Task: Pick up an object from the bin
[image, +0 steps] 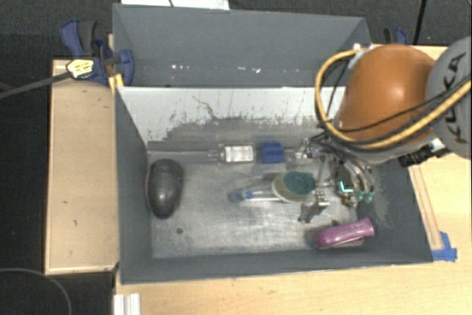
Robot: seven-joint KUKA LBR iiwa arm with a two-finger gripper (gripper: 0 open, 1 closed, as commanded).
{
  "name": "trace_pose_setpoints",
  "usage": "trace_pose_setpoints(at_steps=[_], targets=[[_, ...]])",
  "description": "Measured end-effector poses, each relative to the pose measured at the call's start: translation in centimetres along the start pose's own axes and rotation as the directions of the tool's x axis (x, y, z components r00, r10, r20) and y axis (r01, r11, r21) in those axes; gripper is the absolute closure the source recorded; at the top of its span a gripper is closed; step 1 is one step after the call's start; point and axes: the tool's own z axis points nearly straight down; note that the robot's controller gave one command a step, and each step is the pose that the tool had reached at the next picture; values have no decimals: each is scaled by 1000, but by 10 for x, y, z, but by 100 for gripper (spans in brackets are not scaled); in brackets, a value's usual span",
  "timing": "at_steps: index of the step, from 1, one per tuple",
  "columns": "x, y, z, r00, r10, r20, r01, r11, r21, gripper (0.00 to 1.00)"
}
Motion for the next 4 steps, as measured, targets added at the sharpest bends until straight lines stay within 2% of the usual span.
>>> trace_pose_setpoints(at_steps=[1,2,3,4], targets=[[-51,-37,150,989,146,11,-146,989,-2,0],[-65,-66,119,954,299,11,-299,954,-2,0],[-67,-39,120,833,553,9,-552,834,-5,0],[-82,-15,147,698,716,7,-716,698,-4,0]])
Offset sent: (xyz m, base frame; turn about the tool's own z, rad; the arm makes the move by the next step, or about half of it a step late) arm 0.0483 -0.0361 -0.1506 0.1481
